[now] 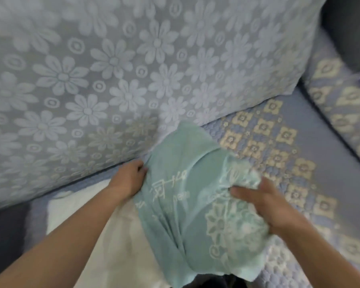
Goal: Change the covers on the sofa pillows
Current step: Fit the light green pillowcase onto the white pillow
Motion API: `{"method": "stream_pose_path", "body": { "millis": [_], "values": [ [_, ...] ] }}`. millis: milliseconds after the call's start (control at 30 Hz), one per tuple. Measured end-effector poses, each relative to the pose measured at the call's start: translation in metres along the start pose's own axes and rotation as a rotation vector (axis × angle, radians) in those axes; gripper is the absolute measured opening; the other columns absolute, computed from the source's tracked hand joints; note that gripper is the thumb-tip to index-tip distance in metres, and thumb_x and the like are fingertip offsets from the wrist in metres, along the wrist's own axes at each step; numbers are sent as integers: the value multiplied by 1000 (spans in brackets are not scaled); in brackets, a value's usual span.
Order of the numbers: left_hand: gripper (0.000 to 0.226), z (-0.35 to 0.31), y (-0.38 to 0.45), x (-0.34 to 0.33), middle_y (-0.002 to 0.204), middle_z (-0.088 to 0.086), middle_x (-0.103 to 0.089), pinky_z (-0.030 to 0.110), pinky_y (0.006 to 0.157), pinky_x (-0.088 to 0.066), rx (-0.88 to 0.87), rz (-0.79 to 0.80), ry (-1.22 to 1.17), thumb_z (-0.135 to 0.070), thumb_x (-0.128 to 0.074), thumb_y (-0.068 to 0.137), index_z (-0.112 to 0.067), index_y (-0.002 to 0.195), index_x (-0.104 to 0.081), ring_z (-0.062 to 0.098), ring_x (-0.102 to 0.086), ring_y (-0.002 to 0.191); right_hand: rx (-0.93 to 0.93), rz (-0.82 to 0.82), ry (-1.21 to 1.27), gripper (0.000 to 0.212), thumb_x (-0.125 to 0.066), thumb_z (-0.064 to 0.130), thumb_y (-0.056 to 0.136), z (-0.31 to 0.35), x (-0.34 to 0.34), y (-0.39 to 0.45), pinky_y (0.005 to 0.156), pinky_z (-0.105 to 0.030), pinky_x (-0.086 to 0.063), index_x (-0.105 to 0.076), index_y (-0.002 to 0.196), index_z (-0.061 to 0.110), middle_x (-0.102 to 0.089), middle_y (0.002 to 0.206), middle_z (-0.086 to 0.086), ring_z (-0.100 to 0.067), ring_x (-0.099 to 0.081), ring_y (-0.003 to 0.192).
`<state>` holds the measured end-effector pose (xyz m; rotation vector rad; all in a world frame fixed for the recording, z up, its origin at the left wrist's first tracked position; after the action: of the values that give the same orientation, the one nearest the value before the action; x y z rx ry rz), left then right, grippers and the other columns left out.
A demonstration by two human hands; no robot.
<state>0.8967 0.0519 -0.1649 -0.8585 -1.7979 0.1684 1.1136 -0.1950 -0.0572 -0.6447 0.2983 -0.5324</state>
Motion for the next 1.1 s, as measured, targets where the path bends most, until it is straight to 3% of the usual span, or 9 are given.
{"method": "stream_pose_path", "body": {
  "millis": [200,367,500,633,733,800,900,1000,1100],
  "values": [
    [17,-92,-102,152,114,-5,-70,34,90,-51,-248,-79,-768,-35,-65,91,-32,107,-71,16,-65,105,541,335,-299,44,-78,9,71,210,-98,-180,79,-30,-59,-72,113,19,-75,111,-3,-22,-73,101],
    [36,-5,-195,215,111,-1,-70,35,75,-60,-212,94,-1363,-46,-57,87,-25,114,-70,15,-69,94,638,274,-1119,42,-72,37,79,141,-227,-186,83,-35,-54,-51,114,29,-69,104,6,-16,-67,95],
    [25,152,-216,128,105,13,-67,32,56,-58,268,-40,-1307,-32,-53,97,-18,112,-69,21,-66,75,211,226,-1438,73,-84,31,46,-48,-318,-124,59,-37,-58,-65,116,19,-74,87,-12,-29,-72,69],
    [31,292,-275,13,106,17,-64,36,68,-52,819,-243,-1264,-28,-43,107,-7,117,-63,30,-61,83,10,774,-1251,48,-56,31,83,-214,-431,-141,95,-44,-46,-56,127,10,-61,124,-21,-38,-60,116],
    [48,361,-326,-54,101,11,-64,35,65,-53,1115,-314,-1253,-48,-40,105,-8,118,-63,29,-60,83,171,711,-1128,37,-51,25,85,-229,-397,-106,97,-42,-45,-59,119,13,-64,116,-23,-33,-57,111],
    [49,379,-340,-78,86,8,-68,30,53,-54,1128,-380,-1336,-55,-42,102,-12,99,-63,26,-57,79,365,373,-1100,42,-48,34,83,-206,-339,-44,100,-40,-38,-58,121,19,-64,115,-22,-31,-57,110],
    [30,387,-339,-53,94,20,-68,36,74,-46,955,-604,-742,-36,-61,88,-6,91,-66,29,-57,88,382,19,-1331,61,-44,43,80,-185,-267,37,96,-40,-33,-61,122,1,-62,118,-26,-46,-57,108],
    [31,353,-328,-56,94,16,-64,44,82,-47,798,-643,-311,-38,-52,87,-10,92,-65,36,-58,91,78,-70,-1351,81,-60,53,89,-172,-270,71,107,-47,-33,-34,147,3,-46,141,-26,-44,-43,129],
    [49,316,-308,-100,115,9,-58,43,94,-47,843,-394,-437,-57,-49,94,-15,118,-58,32,-56,109,-121,6,-1208,79,-62,50,92,-203,-294,72,104,-43,-39,-33,146,0,-50,140,-26,-43,-49,129]
  ]
}}
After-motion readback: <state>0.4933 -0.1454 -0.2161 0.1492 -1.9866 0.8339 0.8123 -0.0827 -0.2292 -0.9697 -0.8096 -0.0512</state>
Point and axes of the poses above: each hand's wrist, its own y-axis towards the middle knuckle, its own x-axis out of the back of the hand, z = x × y, the point moved 9 cm from there along y, towards the middle knuckle
